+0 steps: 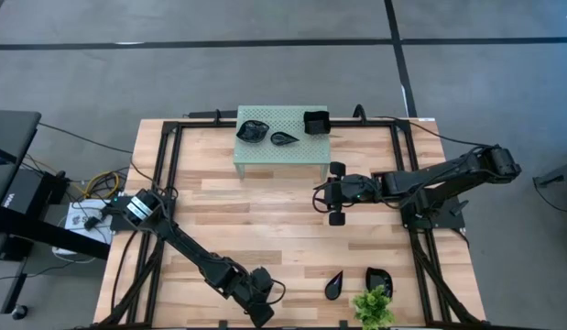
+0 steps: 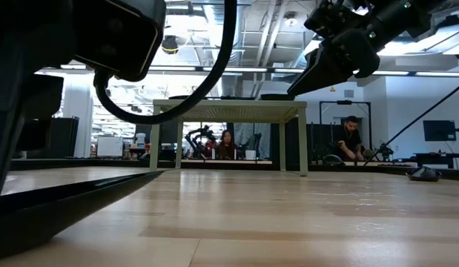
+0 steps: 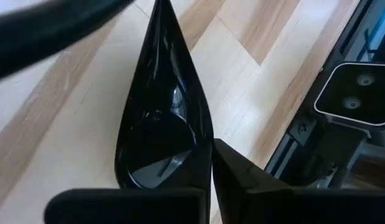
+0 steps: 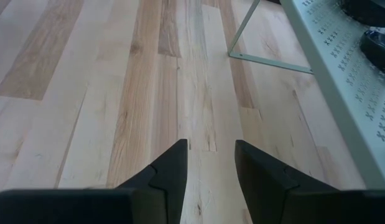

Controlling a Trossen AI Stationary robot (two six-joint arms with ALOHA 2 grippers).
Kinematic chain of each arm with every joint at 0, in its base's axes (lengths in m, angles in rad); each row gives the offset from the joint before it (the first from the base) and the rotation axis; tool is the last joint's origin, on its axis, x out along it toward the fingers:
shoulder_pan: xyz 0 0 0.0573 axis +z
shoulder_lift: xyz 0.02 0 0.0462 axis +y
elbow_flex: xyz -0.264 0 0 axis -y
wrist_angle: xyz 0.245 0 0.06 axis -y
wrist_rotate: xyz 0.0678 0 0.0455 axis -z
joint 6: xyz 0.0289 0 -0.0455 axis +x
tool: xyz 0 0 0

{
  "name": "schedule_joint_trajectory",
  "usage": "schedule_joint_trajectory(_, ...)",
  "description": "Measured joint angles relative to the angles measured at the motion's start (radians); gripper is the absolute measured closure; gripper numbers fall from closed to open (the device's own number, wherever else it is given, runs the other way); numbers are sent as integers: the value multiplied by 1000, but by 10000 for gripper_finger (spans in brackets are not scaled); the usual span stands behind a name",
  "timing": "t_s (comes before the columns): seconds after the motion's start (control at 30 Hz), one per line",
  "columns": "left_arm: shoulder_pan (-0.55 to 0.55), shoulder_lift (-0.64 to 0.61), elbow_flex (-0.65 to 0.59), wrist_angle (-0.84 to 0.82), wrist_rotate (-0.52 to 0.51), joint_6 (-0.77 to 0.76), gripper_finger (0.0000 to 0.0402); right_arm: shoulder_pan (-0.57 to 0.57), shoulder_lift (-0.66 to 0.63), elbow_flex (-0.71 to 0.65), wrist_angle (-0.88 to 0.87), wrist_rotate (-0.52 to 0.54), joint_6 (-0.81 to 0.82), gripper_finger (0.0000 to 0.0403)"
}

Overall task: Pick & Place Mini shaped plates
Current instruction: Stack the drop-shaped plate on top of the other drop-shaped plates on the shelf

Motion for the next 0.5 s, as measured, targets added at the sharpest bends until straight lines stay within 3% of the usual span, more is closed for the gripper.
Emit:
schedule_joint_trajectory(0.3, 27, -92, -2, -39, -48, 82, 394, -2, 0, 0, 10, 0, -1, 274)
schedule_joint_trajectory(0.5, 88, -249, -2, -284, -159, 225, 398, -2, 0, 0, 26, 0, -4, 274)
